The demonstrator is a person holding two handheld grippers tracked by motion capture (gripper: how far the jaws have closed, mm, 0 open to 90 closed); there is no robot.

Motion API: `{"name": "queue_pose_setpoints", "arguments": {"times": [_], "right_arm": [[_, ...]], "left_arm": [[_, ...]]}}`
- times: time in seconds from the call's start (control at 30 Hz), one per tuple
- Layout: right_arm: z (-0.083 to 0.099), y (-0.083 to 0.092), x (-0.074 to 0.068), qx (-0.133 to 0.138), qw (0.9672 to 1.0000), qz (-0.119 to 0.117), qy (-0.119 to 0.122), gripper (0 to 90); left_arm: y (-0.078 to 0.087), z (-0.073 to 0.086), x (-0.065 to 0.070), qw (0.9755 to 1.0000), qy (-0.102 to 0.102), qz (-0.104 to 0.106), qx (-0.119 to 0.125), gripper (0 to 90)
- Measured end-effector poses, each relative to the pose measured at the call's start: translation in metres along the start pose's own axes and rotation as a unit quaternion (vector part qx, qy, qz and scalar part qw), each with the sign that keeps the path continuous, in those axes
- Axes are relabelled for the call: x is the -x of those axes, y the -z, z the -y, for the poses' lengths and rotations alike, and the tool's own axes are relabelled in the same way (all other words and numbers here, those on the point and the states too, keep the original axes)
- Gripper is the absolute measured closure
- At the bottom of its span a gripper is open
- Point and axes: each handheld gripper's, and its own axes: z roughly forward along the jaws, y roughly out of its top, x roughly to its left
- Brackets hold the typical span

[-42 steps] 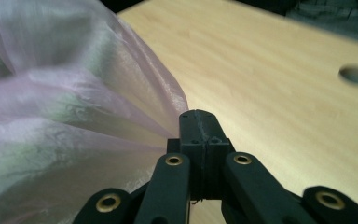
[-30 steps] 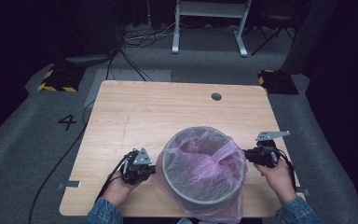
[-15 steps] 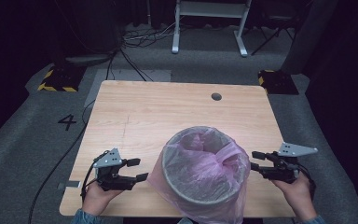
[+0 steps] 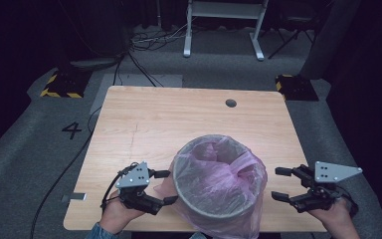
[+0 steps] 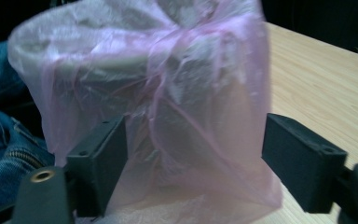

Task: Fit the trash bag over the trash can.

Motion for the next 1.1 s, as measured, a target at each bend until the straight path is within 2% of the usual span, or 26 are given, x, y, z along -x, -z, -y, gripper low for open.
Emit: {"name": "queue_pose_setpoints", "arguments": {"times": [0.07, 0.13, 0.17, 0.2, 0.23, 0.3, 0.4, 0.47, 0.53, 0.57, 0.67, 0.73, 0.77, 0.8, 0.83, 0.87, 0.97, 1.0, 1.07, 1.1], "right_arm": [[0.001, -0.009, 0.0, -0.01, 0.9999, 0.003, 0.01, 21.3], [0.001, -0.018, 0.002, -0.017, 0.9997, 0.002, 0.016, 21.5], [0.0, -0.023, 0.003, -0.019, 0.9997, -0.001, 0.017, 22.2], [0.0, -0.027, 0.004, -0.022, 0.9996, -0.004, 0.02, 24.7], [-0.001, -0.031, 0.005, -0.025, 0.9994, -0.008, 0.023, 27.5], [-0.003, -0.037, 0.007, -0.029, 0.9991, -0.019, 0.025, 32.2], [-0.005, -0.034, 0.006, -0.016, 0.9992, -0.014, 0.035, 40.8], [-0.004, -0.031, 0.006, -0.002, 0.9994, -0.015, 0.033, 43.2], [-0.002, -0.032, 0.006, -0.004, 0.9994, -0.017, 0.028, 45.9], [-0.001, -0.034, 0.005, -0.008, 0.9994, -0.019, 0.029, 45.9], [0.002, -0.035, 0.004, -0.016, 0.9993, -0.013, 0.031, 45.6], [0.004, -0.032, 0.004, -0.015, 0.9994, -0.006, 0.03, 44.9], [0.005, -0.031, 0.005, -0.015, 0.9996, -0.003, 0.026, 44.2], [0.005, -0.029, 0.005, -0.015, 0.9996, -0.001, 0.022, 43.6], [0.006, -0.027, 0.005, -0.015, 0.9997, 0.0, 0.019, 43.3], [0.006, -0.026, 0.005, -0.013, 0.9998, 0.001, 0.017, 43.1], [0.007, -0.022, 0.002, -0.012, 0.9998, 0.005, 0.018, 42.3], [0.007, -0.021, 0.001, -0.011, 0.9997, 0.007, 0.019, 42.0], [0.007, -0.021, 0.001, -0.013, 0.9996, 0.01, 0.022, 41.5], [0.006, -0.022, 0.002, -0.014, 0.9996, 0.008, 0.022, 41.2]], "left_arm": [[-0.005, -0.002, 0.004, 1.0, -0.007, 0.001, -0.007, 22.3], [-0.007, -0.003, 0.005, 0.9998, -0.011, 0.014, -0.012, 29.3], [-0.007, -0.003, 0.006, 0.9996, -0.016, 0.012, -0.02, 41.5], [-0.008, -0.003, 0.006, 0.9992, -0.021, 0.019, -0.027, 57.3], [-0.009, -0.002, 0.006, 0.999, -0.02, 0.019, -0.036, 68.1], [-0.011, 0.0, 0.006, 0.9985, -0.02, 0.006, -0.051, 87.8], [-0.014, 0.005, -0.002, 0.9974, -0.007, -0.024, -0.068, 89.8], [-0.016, 0.012, -0.01, 0.9955, 0.007, -0.047, -0.082, 89.9], [-0.019, 0.018, -0.018, 0.9944, 0.023, -0.056, -0.087, 90.0], [-0.019, 0.02, -0.019, 0.9946, 0.028, -0.055, -0.083, 89.9], [-0.011, 0.018, -0.013, 0.9986, 0.022, -0.032, -0.036, 87.5], [-0.005, 0.012, -0.008, 0.9995, 0.023, -0.018, -0.012, 54.6], [-0.003, 0.009, -0.004, 0.9994, 0.024, -0.025, -0.004, 41.3], [-0.001, 0.006, -0.001, 0.9993, 0.023, -0.03, 0.003, 30.3], [0.001, 0.003, 0.002, 0.9992, 0.02, -0.032, 0.01, 25.1], [0.001, 0.0, 0.004, 0.9992, 0.023, -0.028, 0.017, 23.3], [0.002, -0.007, 0.013, 0.9998, 0.007, -0.007, 0.017, 23.0], [0.001, -0.009, 0.015, 0.9999, -0.001, -0.005, 0.012, 23.6], [-0.004, -0.012, 0.017, 0.9998, -0.008, -0.015, 0.003, 22.2], [-0.006, -0.013, 0.016, 0.9999, -0.002, -0.015, 0.004, 22.0]]}}
